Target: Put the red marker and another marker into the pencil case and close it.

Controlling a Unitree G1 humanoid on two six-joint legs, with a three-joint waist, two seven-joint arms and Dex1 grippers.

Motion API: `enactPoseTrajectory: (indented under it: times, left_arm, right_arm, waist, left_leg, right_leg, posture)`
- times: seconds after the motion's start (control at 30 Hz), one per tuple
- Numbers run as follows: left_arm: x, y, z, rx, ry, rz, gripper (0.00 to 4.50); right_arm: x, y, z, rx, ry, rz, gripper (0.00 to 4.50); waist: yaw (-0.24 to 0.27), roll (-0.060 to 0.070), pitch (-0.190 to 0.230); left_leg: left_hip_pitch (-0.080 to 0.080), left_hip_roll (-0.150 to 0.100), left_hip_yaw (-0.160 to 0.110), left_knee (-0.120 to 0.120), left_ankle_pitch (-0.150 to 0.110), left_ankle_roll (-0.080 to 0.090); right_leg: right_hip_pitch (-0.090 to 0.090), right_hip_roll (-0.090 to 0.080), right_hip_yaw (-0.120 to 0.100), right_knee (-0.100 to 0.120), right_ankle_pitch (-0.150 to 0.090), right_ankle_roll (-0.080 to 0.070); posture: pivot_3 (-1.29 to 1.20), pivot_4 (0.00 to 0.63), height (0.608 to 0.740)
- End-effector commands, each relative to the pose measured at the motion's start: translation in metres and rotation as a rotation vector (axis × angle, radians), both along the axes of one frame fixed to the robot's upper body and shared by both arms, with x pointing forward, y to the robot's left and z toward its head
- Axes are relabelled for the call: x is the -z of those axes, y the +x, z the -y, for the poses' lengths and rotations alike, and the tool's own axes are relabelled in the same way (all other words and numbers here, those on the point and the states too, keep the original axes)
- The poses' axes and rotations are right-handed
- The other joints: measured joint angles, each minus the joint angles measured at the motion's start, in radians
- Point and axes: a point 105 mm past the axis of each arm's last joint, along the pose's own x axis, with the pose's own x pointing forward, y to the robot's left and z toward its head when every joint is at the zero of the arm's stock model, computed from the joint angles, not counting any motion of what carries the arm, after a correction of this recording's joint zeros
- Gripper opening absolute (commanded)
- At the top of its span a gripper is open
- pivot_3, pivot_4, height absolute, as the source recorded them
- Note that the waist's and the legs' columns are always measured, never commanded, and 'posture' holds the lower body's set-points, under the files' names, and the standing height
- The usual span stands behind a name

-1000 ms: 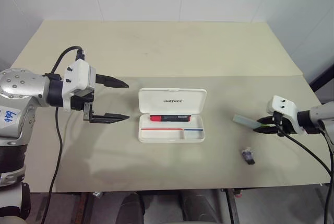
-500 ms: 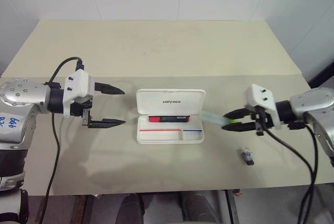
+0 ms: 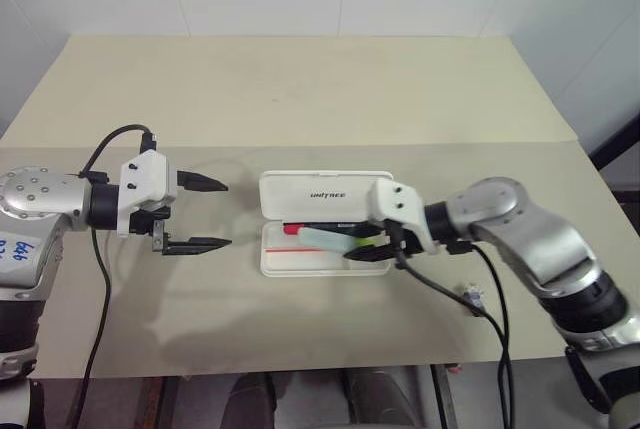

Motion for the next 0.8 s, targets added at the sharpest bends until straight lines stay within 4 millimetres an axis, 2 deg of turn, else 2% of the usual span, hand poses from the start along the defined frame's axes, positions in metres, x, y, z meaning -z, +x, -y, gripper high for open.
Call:
enactPoseTrajectory:
  times: [0.03, 0.37, 0.8]
  left_arm:
    - [-0.01, -0.004, -0.001, -0.009, 0.005, 0.039, 4.5]
    - [-0.011, -0.005, 0.0, -0.022, -0.004, 0.044, 4.5]
    - [-0.01, -0.004, 0.002, -0.022, -0.011, 0.046, 4.5]
  right_arm:
    - [-0.005, 0.004, -0.016, -0.045, -0.007, 0.066, 1.1]
    - [0.001, 0.005, -0.03, -0.098, -0.069, 0.08, 1.1]
    - [0.007, -0.001, -0.034, -0.096, -0.101, 0.041, 1.1]
  waist:
    - [0.0, 0.0, 0.0]
    - [0.001, 0.0, 0.0]
    - [0.0, 0.0, 0.0]
  left_leg:
    - [0.0, 0.0, 0.0, 0.0, 0.0, 0.0]
    - [0.0, 0.0, 0.0, 0.0, 0.0, 0.0]
    - [0.0, 0.0, 0.0, 0.0, 0.0, 0.0]
  right_leg:
    - [0.0, 0.0, 0.0, 0.0, 0.0, 0.0]
    - [0.0, 0.0, -0.001, 0.0, 0.0, 0.0]
    - [0.0, 0.0, -0.001, 0.001, 0.0, 0.0]
  posture:
    - [0.0, 0.15, 0.74]
    - [0.0, 0.15, 0.74]
    - [0.0, 0.15, 0.74]
